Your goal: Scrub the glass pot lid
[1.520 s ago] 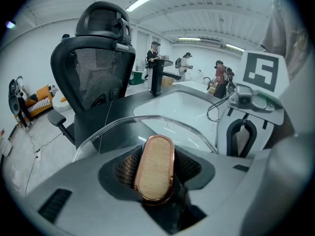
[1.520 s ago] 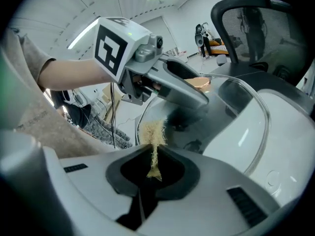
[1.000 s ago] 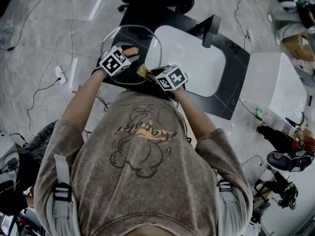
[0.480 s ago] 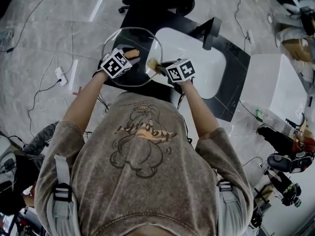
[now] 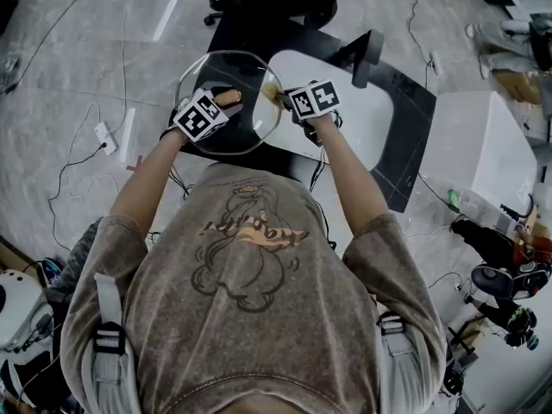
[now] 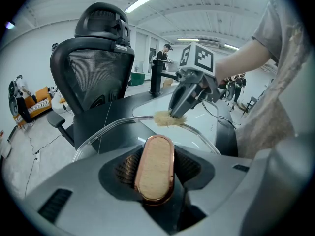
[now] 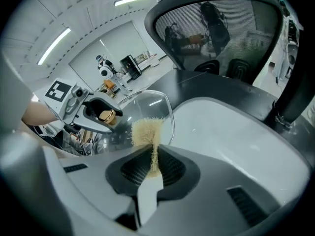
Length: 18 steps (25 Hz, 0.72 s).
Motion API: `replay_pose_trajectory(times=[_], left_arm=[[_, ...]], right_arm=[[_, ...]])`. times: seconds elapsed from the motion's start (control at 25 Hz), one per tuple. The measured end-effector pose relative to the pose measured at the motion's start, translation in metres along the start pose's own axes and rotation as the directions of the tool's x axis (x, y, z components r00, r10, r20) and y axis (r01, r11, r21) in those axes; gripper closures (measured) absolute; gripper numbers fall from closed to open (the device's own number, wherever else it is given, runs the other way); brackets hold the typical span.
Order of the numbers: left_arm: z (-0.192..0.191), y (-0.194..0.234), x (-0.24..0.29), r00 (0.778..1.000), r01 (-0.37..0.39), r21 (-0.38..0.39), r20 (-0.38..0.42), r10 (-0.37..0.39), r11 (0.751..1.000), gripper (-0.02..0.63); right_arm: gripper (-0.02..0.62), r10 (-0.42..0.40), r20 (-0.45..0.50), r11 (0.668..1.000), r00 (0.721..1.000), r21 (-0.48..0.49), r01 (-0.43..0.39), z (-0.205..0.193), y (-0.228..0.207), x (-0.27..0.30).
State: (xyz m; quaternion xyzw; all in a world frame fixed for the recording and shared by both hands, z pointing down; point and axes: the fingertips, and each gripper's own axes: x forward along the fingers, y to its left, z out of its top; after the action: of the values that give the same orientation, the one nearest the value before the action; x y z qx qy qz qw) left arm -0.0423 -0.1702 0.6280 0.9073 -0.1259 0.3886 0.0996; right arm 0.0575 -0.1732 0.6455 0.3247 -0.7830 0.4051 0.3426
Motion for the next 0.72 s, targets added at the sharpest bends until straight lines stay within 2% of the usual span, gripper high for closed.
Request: replay_pose_trajectory(times=[0.32,0.48,0.72], left_arm=[[0.001,0.002,0.0,1.0,-0.008,-0.003,0.011,0.008,1.0,0.415],[0.002,0.002,0.002,1.0,0.018,0.021,-0.013,-0.018,1.0,0.425],[0.0,0.003,0.003,0.999,0.027,0.028,-0.019,-0.027,0.999,0.426]], right_arm=[[0.551,-0.046,-0.033,0.999,0.998,-0.012,0.045,0.027,-0.014,0.008],[0.551,-0.082,-0.067,0.995,0.994,-0.055,0.079,0.042,-0.02,0.012],[0.551,-0.118,-0.066,0.991,0.991,-0.064,0.114,0.069,-0.028,0.025]])
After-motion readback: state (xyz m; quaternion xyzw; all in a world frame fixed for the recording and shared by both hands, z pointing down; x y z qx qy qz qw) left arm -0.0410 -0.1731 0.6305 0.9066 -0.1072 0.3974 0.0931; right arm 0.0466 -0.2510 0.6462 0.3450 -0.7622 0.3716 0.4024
